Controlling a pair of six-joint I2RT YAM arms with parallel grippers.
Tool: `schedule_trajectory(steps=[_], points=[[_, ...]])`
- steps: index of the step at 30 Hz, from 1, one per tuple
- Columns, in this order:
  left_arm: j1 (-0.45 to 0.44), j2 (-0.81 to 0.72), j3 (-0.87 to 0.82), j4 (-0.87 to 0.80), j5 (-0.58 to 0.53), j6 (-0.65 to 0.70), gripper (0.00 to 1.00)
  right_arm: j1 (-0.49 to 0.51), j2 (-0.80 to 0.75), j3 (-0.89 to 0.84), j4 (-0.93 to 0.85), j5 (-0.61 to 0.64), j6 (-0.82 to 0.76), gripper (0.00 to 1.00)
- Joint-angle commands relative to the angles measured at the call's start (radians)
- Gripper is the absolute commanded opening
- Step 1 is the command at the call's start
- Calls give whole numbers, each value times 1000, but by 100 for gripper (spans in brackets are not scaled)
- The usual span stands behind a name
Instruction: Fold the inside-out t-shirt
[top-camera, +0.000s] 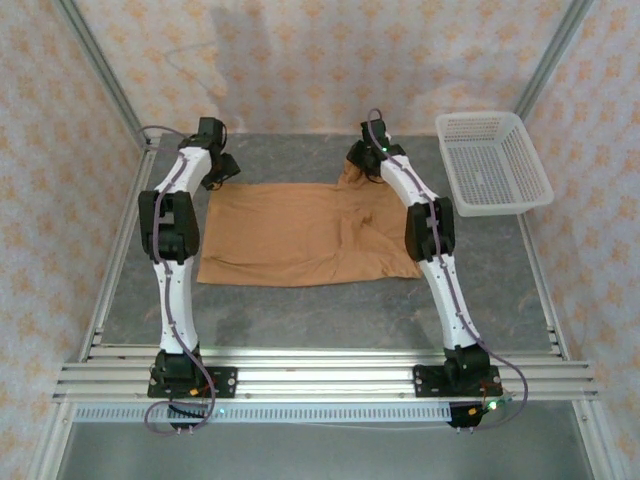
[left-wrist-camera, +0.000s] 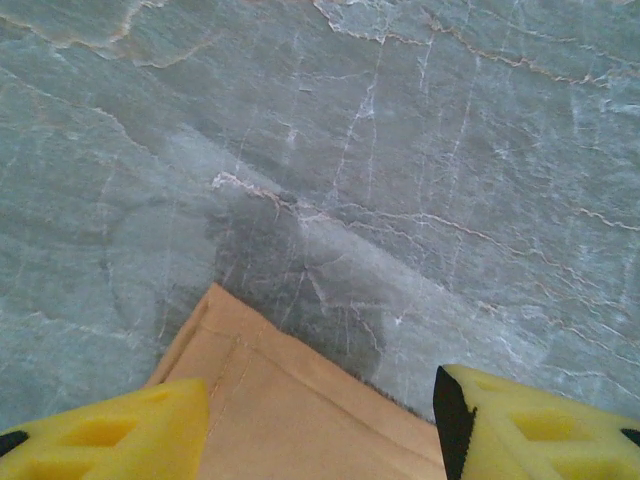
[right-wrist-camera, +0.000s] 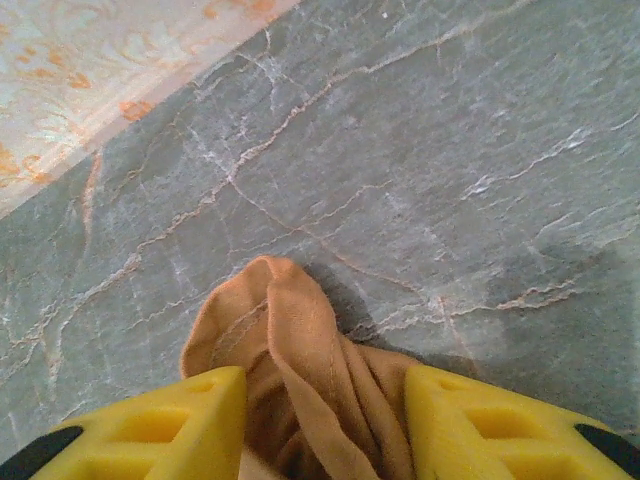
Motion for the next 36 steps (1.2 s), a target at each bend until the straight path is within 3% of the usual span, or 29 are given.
schedule_trajectory(steps=[1, 3, 5, 8, 10, 11, 21, 27, 36], points=[[12, 74, 56, -82, -27, 26, 62, -5, 44, 25, -2, -10, 28, 43], [11, 96, 53, -81, -16, 22, 59, -5, 48, 27, 4, -17, 23, 37], [14, 111, 54, -80, 6, 12, 50, -8, 46, 30, 6, -20, 16, 20], [14, 110, 58, -75, 13, 7, 21, -14, 36, 54, -8, -20, -9, 0], [14, 108, 85, -92, 8, 11, 3, -21, 16, 80, -31, -12, -44, 0], [15, 108, 103, -105, 6, 12, 0, -26, -1, 87, -37, -11, -62, 0], [15, 11, 158, -150, 55, -6, 0, -34, -231, 52, -152, -67, -267, 0], [17, -104, 59, -128, 39, 4, 0, -32, -343, -36, -218, -150, -280, 0], [15, -306, -121, -84, 66, -13, 0, -18, -591, -311, -249, -149, -328, 0]])
